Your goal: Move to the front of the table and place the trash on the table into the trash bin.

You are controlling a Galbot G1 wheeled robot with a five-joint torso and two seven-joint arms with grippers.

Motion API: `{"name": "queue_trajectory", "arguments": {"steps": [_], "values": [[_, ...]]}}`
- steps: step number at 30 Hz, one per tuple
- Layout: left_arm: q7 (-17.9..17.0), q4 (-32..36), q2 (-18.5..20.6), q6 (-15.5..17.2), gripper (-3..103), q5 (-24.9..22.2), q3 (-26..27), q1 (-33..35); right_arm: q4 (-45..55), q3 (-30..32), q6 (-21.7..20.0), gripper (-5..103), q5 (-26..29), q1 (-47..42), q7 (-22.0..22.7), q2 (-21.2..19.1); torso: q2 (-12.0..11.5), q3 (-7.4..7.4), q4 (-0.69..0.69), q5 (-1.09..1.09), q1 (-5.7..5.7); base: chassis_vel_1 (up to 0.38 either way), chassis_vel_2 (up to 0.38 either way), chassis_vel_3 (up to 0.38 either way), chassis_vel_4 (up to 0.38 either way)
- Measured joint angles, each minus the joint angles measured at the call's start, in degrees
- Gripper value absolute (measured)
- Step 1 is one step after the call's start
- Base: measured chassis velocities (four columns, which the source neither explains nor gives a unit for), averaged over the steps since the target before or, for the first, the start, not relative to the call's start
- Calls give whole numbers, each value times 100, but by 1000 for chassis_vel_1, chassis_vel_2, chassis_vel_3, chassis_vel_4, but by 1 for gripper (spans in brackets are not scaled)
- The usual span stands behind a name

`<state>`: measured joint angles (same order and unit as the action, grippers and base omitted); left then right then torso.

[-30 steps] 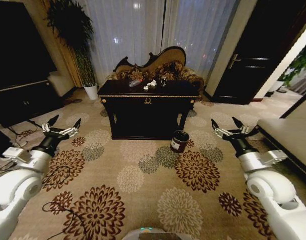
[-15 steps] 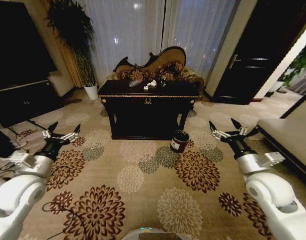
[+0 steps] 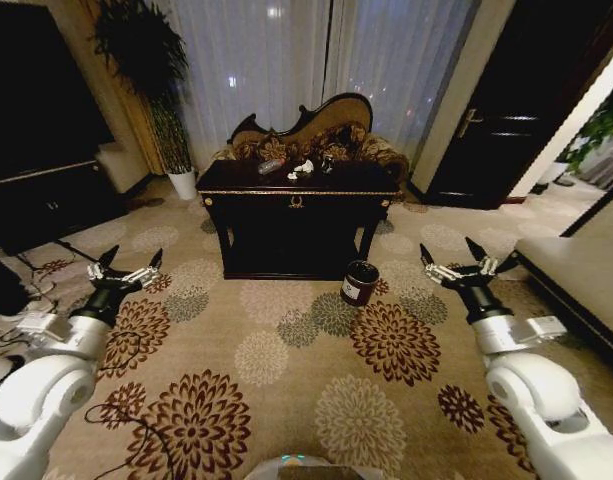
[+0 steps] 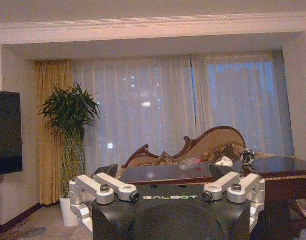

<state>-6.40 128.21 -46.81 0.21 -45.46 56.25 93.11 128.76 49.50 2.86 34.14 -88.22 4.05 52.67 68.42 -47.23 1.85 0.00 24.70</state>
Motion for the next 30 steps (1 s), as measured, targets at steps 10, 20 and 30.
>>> {"name": "queue_trajectory", "arguments": {"steps": [10, 20, 30], "values": [[13, -4, -38, -115, 100, 22, -33, 69, -33, 16, 25, 100, -1, -83, -66, 23, 3, -1, 0, 0, 1, 0, 0, 0, 0], [42, -151, 27, -132, 100, 27, -94, 2, -130, -3, 37, 100, -9, -69, -87, 50, 3, -2, 0, -1, 2, 0, 0, 0, 0], [47, -350, 19, -167, 100, 54, -138, 5, -192, -49, 2, 100, -6, -60, -144, 59, 3, -2, 0, 0, 2, -14, 10, 17, -12]]}}
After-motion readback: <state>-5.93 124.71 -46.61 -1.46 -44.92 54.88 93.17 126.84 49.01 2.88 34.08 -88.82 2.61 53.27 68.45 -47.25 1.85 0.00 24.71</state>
